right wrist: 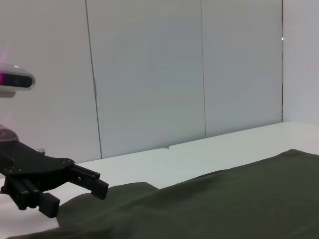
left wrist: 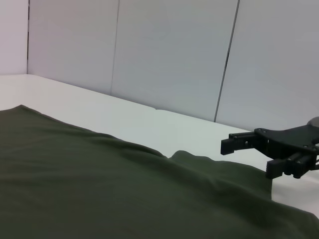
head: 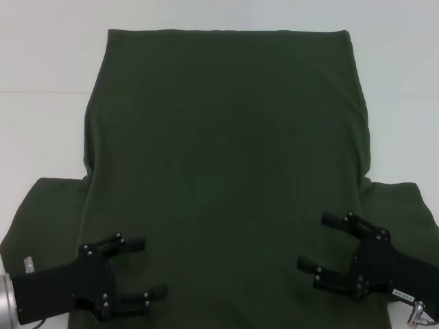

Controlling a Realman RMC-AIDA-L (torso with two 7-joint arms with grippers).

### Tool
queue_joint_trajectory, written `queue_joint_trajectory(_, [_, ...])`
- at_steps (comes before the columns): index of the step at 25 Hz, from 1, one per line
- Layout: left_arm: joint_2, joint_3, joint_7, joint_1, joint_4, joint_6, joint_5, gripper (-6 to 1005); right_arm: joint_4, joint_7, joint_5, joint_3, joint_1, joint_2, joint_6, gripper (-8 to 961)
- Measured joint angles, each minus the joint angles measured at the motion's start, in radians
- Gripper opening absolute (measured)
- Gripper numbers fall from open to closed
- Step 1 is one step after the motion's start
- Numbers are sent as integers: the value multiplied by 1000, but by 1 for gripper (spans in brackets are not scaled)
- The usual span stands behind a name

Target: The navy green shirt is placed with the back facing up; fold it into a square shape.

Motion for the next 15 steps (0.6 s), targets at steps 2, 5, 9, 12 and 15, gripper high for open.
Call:
queue_joint_trajectory(2, [0, -1, 0, 0, 0, 0, -1, 932, 0, 0, 0, -2, 0, 0, 1, 945])
queue_joint_trajectory(5, [0, -2, 0, 0, 0, 0, -3, 932, 0, 0, 0, -3, 0, 1, 1, 945])
queue_joint_trajectory(9, [0, -2, 0, 0, 0, 0, -4, 933, 0, 0, 0, -3, -1, 1, 2, 945])
queue_joint_trajectory(12, [0, -3, -1, 0, 0, 0, -4, 933, 0, 0, 0, -3, -1, 1, 2, 945])
queue_joint_trajectory(15, [0, -3, -1, 2, 0, -1, -4, 933, 0, 0, 0, -3, -1, 1, 3, 945])
